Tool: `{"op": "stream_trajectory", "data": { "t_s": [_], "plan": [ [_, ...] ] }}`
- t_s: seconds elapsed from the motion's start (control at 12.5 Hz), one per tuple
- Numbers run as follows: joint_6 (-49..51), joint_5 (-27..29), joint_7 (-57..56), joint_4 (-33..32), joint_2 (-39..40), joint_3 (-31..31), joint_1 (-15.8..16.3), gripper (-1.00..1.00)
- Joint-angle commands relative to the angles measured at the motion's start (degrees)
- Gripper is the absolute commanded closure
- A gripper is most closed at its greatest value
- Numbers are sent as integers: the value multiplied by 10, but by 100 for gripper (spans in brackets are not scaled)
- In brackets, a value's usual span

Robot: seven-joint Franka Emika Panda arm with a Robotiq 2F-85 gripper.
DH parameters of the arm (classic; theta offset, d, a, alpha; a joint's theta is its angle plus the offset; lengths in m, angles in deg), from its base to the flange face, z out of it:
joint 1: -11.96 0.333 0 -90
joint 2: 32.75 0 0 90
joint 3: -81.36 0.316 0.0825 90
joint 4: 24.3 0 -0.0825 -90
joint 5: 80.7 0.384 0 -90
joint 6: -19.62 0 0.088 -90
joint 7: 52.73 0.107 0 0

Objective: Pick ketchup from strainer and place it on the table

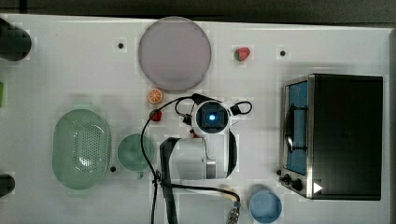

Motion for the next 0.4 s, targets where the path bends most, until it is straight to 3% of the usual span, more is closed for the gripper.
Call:
{"op": "stream_trajectory", "data": {
  "t_s": [0.08,0.4],
  "plan": [
    [10,4,-16,49,-89,1,-3,-100],
    [166,4,65,163,-143,7,-3,-100]
  ]
}}
